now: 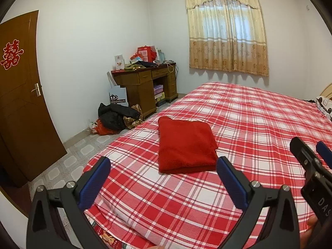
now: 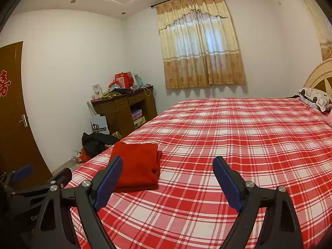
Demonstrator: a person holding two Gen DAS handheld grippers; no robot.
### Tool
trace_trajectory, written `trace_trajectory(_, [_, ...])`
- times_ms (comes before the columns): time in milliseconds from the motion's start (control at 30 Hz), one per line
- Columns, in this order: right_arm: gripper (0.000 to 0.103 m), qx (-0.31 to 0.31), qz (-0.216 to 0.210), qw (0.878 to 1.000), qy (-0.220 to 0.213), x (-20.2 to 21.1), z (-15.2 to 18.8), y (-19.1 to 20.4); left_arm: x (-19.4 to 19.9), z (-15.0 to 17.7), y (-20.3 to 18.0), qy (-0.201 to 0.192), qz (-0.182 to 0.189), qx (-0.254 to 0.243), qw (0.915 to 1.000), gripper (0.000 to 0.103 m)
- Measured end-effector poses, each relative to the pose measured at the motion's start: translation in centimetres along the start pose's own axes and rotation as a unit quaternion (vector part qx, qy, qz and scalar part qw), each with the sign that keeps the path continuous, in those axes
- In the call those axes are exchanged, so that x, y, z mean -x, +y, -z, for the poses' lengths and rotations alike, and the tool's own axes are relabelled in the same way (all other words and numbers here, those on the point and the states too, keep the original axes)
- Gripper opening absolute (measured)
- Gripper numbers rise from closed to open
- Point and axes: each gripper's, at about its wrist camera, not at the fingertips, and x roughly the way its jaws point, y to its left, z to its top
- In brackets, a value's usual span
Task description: Fold small clothes
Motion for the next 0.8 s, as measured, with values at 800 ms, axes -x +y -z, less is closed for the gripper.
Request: trace_trajectory(800, [0.089,-0.004,0.003,1.000,0.014,-1.0,0.2,-0.9,-1.1,0.0,-0.1,0.026,0.008,0.010,0.9996,0.103])
